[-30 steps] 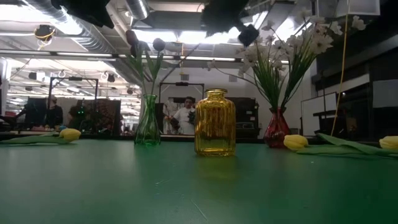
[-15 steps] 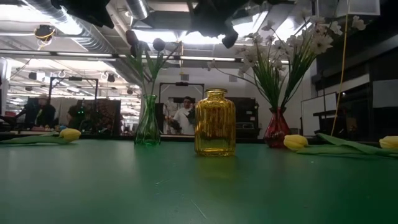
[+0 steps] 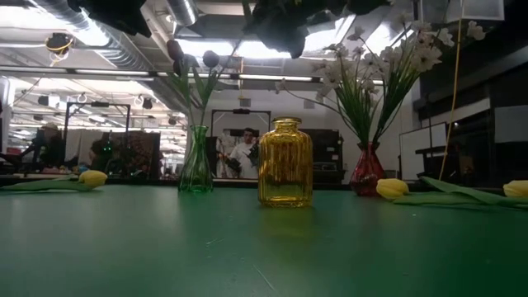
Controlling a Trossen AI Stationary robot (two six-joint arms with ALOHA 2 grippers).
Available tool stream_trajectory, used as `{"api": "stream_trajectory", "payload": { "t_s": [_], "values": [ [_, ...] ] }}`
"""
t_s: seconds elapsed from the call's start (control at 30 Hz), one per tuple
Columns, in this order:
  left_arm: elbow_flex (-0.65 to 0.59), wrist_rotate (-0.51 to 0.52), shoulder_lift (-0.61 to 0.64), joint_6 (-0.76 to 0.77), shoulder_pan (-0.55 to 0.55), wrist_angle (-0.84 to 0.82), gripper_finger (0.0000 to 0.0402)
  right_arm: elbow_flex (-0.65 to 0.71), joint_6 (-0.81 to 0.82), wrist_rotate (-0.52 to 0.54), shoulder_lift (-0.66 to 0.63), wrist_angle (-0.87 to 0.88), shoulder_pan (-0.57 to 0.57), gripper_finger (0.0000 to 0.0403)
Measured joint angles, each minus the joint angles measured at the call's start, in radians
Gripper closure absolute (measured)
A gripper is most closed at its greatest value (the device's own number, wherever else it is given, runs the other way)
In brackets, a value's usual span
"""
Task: Sort flowers into vase by color
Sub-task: Put the red flower into the green vase
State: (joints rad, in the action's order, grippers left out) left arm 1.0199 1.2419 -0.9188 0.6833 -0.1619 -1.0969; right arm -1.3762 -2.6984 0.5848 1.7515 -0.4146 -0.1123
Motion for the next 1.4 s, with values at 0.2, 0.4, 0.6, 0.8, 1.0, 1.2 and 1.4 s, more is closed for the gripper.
{"api": "stream_trajectory", "payload": {
  "t_s": [0.2, 0.4, 0.6, 0.8, 1.0, 1.2, 1.4],
  "values": [
    [0.000, 0.000, 0.000, 0.001, 0.000, 0.000, 0.0188, 0.010, 0.000, -0.083, 0.000, 0.011, -0.010, 0.0402],
    [0.000, 0.001, 0.000, 0.000, 0.000, 0.000, 0.0188, 0.011, 0.001, -0.107, 0.000, 0.005, -0.051, 0.0402],
    [0.000, 0.004, 0.000, 0.001, 0.000, 0.000, 0.0188, 0.011, 0.008, -0.159, 0.000, 0.005, -0.089, 0.0402],
    [0.000, 0.004, 0.000, 0.001, 0.000, 0.000, 0.0188, 0.011, 0.023, -0.212, 0.000, 0.007, -0.093, 0.0402],
    [0.000, 0.004, 0.000, 0.001, 0.000, 0.000, 0.0188, 0.011, 0.032, -0.256, 0.029, 0.002, -0.093, 0.0402],
    [0.000, 0.004, 0.000, -0.001, 0.000, 0.000, 0.0188, -0.026, 0.030, -0.238, 0.095, -0.015, -0.116, 0.0402],
    [0.000, 0.004, 0.000, -0.001, 0.000, -0.014, 0.0188, -0.032, 0.026, -0.195, 0.094, -0.056, -0.126, 0.0402]
  ]
}}
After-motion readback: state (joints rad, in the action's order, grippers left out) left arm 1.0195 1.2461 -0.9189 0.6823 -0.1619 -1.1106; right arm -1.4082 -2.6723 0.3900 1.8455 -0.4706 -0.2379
